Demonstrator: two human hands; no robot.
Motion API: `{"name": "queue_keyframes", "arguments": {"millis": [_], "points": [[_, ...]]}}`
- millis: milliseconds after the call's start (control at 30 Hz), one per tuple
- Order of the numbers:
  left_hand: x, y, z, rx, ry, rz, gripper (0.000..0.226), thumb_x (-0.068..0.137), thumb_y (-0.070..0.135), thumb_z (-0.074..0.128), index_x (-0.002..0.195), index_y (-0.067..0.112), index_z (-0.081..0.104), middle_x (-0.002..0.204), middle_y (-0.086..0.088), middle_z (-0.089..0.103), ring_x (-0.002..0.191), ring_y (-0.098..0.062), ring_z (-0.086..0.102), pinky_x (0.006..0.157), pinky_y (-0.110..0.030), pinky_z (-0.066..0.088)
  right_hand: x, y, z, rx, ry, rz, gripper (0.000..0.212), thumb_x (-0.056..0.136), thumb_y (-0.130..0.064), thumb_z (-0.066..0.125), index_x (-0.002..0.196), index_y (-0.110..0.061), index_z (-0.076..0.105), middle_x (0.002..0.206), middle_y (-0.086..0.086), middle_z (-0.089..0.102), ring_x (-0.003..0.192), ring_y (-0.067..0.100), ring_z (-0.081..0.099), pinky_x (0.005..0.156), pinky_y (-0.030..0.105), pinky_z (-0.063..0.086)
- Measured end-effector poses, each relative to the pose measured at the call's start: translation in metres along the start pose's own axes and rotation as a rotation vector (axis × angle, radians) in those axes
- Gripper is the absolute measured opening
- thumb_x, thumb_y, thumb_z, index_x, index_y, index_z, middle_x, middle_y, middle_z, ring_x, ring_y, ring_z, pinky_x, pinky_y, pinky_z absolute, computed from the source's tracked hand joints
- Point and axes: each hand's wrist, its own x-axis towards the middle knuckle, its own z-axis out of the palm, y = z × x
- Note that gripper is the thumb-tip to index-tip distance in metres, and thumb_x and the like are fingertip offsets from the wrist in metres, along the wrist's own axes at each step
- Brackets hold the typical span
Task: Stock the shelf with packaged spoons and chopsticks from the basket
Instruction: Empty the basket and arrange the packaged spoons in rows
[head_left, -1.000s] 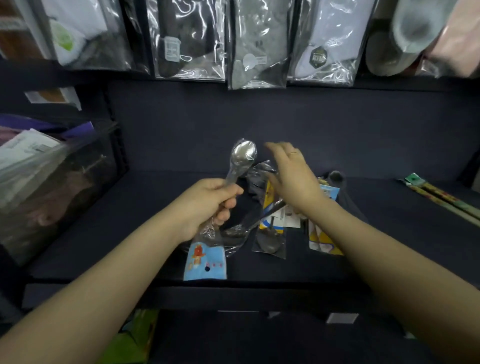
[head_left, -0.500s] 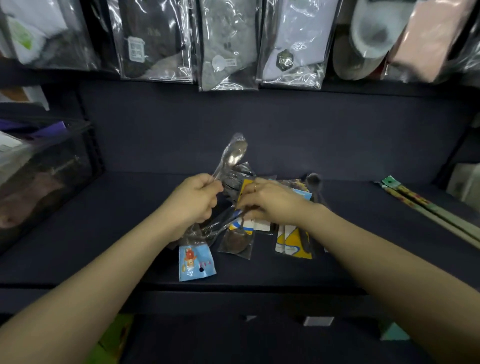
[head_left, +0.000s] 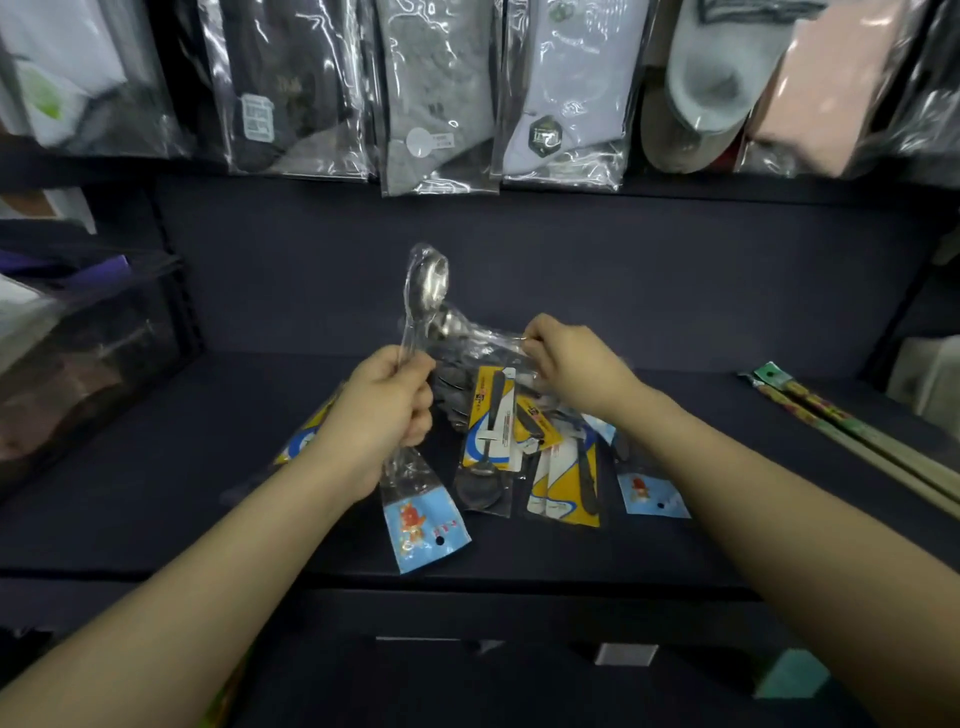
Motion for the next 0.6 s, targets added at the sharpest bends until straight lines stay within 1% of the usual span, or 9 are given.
{"name": "queue_keyframes", "arguments": {"millis": [67, 133, 200, 267, 367, 400, 467, 533, 600], "points": [[0.004, -0.004, 0.011, -0.033, 0.004, -0.039, 0.017, 0.097, 0.024, 0.04, 0.083, 0.018, 0.047, 0.055, 0.005, 0.033, 0.041, -0.007, 0.029, 0.039, -0.018, 0.027, -0.006, -0.012, -0.002, 0.477, -0.055, 0.136, 0.016, 0.097, -0.014, 0.04, 0.084, -0.011, 0.05, 0.063, 0.0, 0.051, 0.053, 0.017, 0.049, 0.053, 0.032, 0.043], [0.009, -0.007, 0.022, -0.059, 0.009, -0.032, 0.018, 0.095, 0.032, 0.042, 0.084, 0.02, 0.046, 0.059, 0.003, 0.038, 0.043, -0.007, 0.033, 0.042, -0.019, 0.029, -0.015, -0.027, -0.002, 0.832, -0.16, 0.251, 0.016, 0.097, -0.01, 0.039, 0.085, -0.01, 0.05, 0.061, 0.002, 0.048, 0.038, 0.008, 0.039, 0.041, 0.023, 0.034], [0.012, -0.009, 0.032, -0.07, 0.01, 0.008, 0.021, 0.093, 0.038, 0.045, 0.086, 0.018, 0.049, 0.062, 0.002, 0.048, 0.042, -0.004, 0.041, 0.042, -0.018, 0.033, -0.028, -0.041, 0.005, 0.929, -0.237, 0.25, 0.014, 0.097, -0.006, 0.037, 0.089, -0.009, 0.048, 0.063, 0.006, 0.051, 0.036, 0.008, 0.041, 0.037, 0.02, 0.031], [0.014, -0.013, 0.036, -0.058, 0.035, 0.037, 0.021, 0.094, 0.034, 0.044, 0.083, 0.018, 0.053, 0.061, 0.004, 0.055, 0.044, -0.004, 0.051, 0.042, -0.017, 0.04, -0.039, -0.05, 0.014, 0.81, -0.213, 0.162, 0.017, 0.095, -0.004, 0.039, 0.085, -0.015, 0.047, 0.068, 0.007, 0.056, 0.05, 0.012, 0.049, 0.046, 0.022, 0.039], [0.02, -0.021, 0.03, 0.037, 0.063, -0.023, 0.027, 0.096, 0.028, 0.04, 0.076, 0.018, 0.054, 0.066, 0.001, 0.055, 0.056, -0.011, 0.052, 0.048, -0.018, 0.044, -0.038, -0.038, 0.015, 0.485, -0.159, 0.056, 0.016, 0.093, -0.011, 0.049, 0.082, -0.019, 0.057, 0.072, -0.007, 0.057, 0.065, 0.003, 0.053, 0.065, 0.024, 0.044], [0.022, -0.022, 0.027, -0.005, 0.059, -0.065, 0.029, 0.097, 0.027, 0.039, 0.073, 0.016, 0.053, 0.067, 0.0, 0.055, 0.059, -0.012, 0.053, 0.052, -0.02, 0.046, -0.034, -0.026, 0.013, 0.393, -0.118, 0.082, 0.014, 0.093, -0.014, 0.05, 0.086, -0.017, 0.062, 0.079, -0.004, 0.062, 0.072, 0.006, 0.058, 0.071, 0.028, 0.047], [0.028, -0.023, 0.02, -0.139, 0.031, -0.131, 0.031, 0.097, 0.026, 0.038, 0.073, 0.014, 0.051, 0.068, -0.003, 0.06, 0.064, -0.015, 0.06, 0.061, -0.024, 0.05, -0.027, -0.001, 0.01, 0.213, -0.022, 0.204, 0.022, 0.092, -0.012, 0.049, 0.107, -0.008, 0.064, 0.111, 0.011, 0.065, 0.1, 0.024, 0.062, 0.088, 0.037, 0.049], [0.031, -0.021, 0.014, -0.187, -0.02, -0.164, 0.03, 0.098, 0.026, 0.037, 0.074, 0.012, 0.049, 0.053, -0.001, 0.057, 0.054, -0.015, 0.061, 0.053, -0.024, 0.05, -0.019, 0.021, 0.012, 0.074, -0.072, 0.278, 0.032, 0.093, -0.012, 0.046, 0.124, -0.004, 0.054, 0.127, 0.019, 0.056, 0.114, 0.034, 0.055, 0.095, 0.039, 0.046], [0.032, -0.021, 0.012, -0.167, -0.066, -0.188, 0.029, 0.098, 0.026, 0.037, 0.075, 0.013, 0.049, 0.041, 0.004, 0.048, 0.04, -0.012, 0.052, 0.044, -0.023, 0.043, -0.012, 0.029, 0.018, 0.005, -0.17, 0.298, 0.035, 0.094, -0.017, 0.048, 0.126, -0.003, 0.049, 0.126, 0.02, 0.056, 0.113, 0.035, 0.054, 0.092, 0.039, 0.045]]}}
